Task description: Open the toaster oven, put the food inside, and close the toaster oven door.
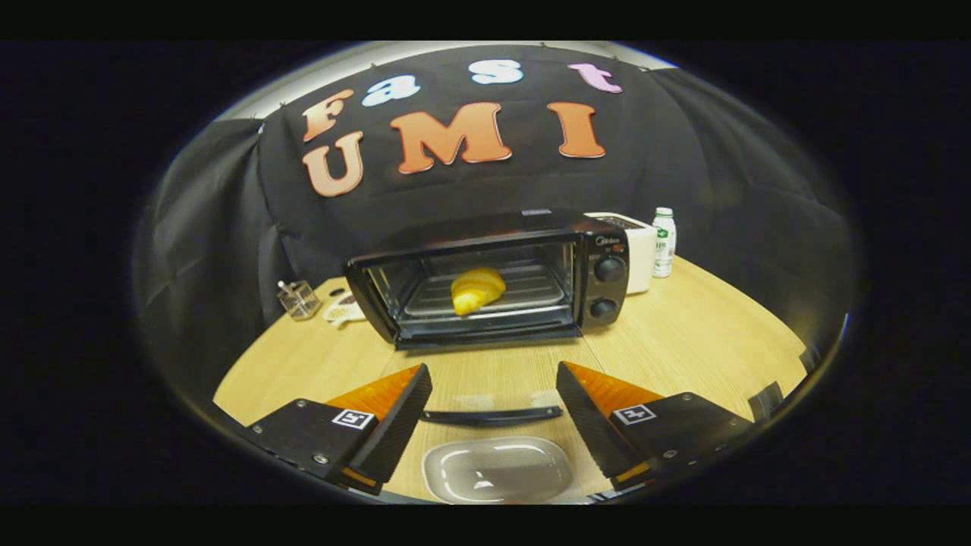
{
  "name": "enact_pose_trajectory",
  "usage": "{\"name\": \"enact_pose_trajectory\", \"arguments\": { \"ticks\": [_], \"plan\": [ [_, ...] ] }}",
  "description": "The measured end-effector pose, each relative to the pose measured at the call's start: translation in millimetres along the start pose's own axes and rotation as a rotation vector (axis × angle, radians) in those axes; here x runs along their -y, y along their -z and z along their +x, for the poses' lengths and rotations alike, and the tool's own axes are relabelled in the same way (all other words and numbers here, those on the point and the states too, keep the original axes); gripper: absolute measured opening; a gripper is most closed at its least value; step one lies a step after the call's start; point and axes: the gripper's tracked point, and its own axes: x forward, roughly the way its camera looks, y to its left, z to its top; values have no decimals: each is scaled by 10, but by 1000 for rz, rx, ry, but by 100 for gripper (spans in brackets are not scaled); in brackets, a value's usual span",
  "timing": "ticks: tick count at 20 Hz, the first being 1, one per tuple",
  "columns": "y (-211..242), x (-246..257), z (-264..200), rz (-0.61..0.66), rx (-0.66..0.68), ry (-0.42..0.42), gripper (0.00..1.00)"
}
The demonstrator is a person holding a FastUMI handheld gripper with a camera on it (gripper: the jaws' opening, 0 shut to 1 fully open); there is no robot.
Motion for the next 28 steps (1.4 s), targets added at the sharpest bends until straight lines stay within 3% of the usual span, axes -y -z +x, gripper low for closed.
{"name": "enact_pose_trajectory", "arguments": {
  "ticks": [6, 12, 20, 28],
  "plan": [
    [573, 6, 53, -67, -93, 27, 99],
    [849, 8, 265, -83, -160, 36, 99],
    [745, 13, 325, -57, -162, 40, 99],
    [151, -13, 208, -25, -68, 25, 99]
  ]
}}
